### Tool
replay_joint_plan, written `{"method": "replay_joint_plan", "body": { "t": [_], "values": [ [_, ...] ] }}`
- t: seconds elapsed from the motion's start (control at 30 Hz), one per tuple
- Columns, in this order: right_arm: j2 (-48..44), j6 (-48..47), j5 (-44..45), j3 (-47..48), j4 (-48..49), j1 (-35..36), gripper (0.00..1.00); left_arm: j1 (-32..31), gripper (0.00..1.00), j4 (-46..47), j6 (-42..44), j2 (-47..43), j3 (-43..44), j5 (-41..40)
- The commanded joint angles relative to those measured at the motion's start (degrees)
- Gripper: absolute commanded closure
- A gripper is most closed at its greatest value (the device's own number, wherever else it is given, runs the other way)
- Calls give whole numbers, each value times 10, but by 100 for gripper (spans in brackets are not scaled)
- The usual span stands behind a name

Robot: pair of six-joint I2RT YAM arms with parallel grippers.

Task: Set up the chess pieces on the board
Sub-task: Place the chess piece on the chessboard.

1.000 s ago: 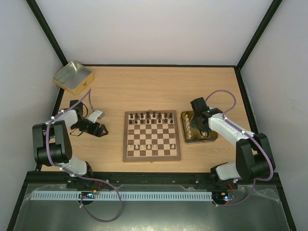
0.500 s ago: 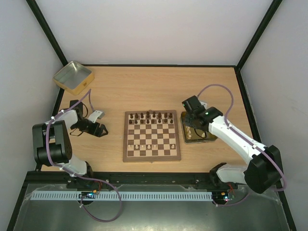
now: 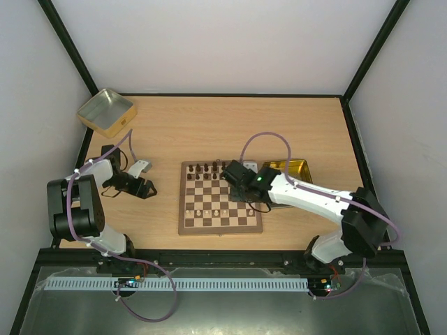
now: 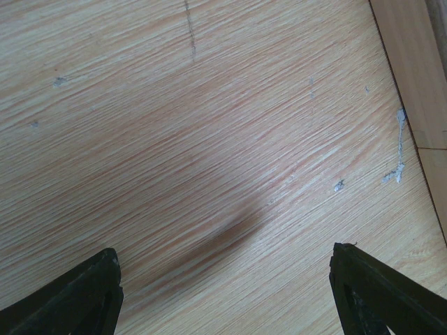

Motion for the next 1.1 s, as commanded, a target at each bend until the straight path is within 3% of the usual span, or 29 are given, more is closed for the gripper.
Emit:
{"method": "replay_joint_plan", "body": {
  "t": [0.0,1.07],
  "values": [
    [21,25,-7,-6,31,30,90,2,18,-1,2,18,-16,-23],
    [62,37,-10,-38,32,82,89,2,18,0,2,15,-16,-23]
  ]
}}
